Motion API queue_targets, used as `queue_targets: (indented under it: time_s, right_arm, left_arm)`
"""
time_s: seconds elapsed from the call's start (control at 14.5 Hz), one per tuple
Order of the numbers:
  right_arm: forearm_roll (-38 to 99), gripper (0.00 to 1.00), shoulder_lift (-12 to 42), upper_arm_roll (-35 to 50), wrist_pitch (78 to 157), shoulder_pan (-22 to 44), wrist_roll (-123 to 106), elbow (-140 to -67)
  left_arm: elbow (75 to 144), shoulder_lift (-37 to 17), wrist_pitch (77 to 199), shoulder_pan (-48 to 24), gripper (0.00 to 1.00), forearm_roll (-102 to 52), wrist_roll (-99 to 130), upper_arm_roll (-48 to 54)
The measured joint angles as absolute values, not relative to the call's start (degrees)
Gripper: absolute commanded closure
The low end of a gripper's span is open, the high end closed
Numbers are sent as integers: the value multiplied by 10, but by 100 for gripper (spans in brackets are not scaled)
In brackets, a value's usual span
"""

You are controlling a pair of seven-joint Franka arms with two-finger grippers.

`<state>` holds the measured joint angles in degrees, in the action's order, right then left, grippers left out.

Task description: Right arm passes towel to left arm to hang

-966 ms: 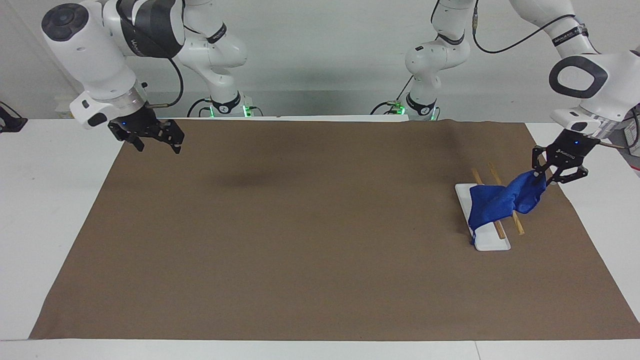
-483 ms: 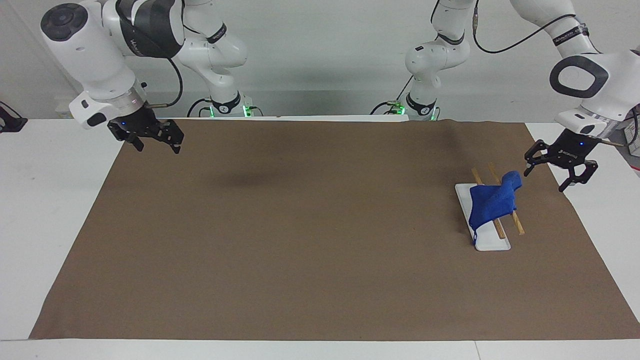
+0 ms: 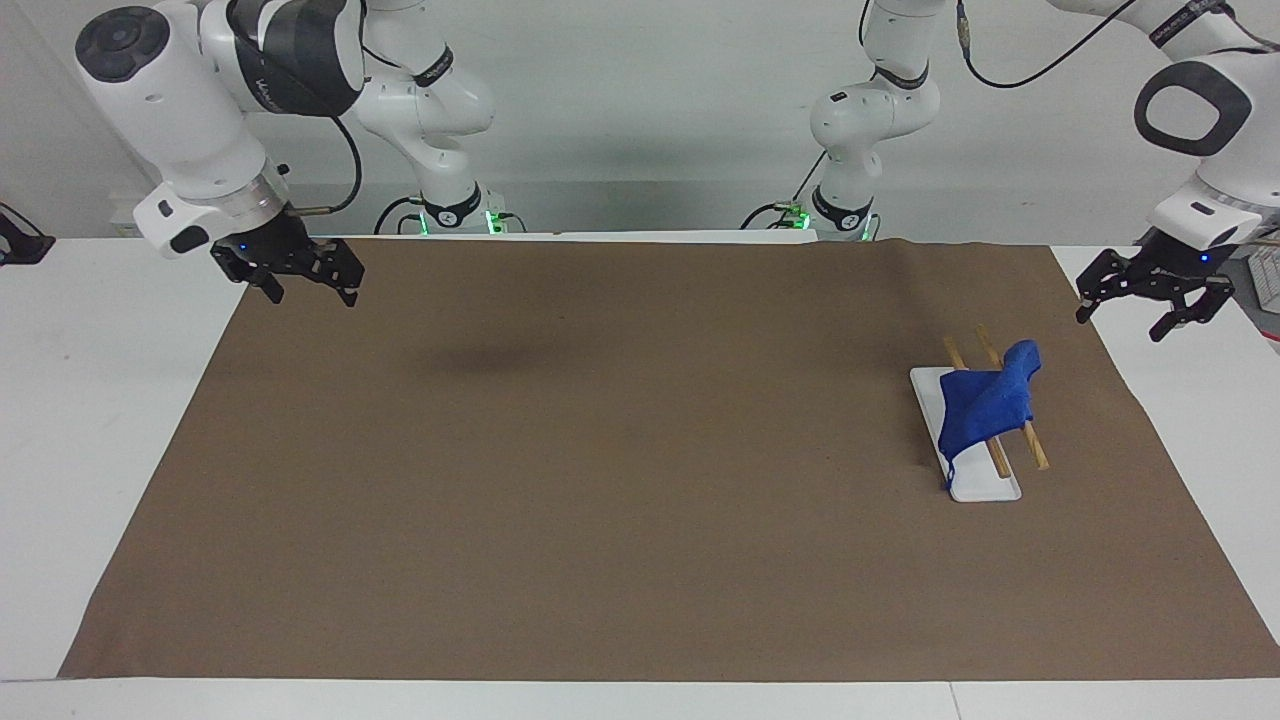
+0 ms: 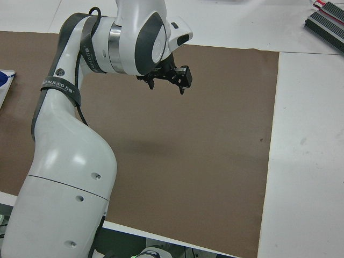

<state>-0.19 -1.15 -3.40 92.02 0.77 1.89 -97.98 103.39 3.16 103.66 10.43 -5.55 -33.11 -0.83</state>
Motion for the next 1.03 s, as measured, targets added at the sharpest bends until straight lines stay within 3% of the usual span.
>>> queue_targets:
  time_s: [0.48,1.03]
  right_arm:
    - [-2,1,-13,-34,920,5,19,-979]
    - [-2,1,-13,-32,917,6,19,-979]
  left_arm:
    - [928,17,820,-43,0,-27,1,0]
    - [910,11,807,-46,0,-27,9,-5]
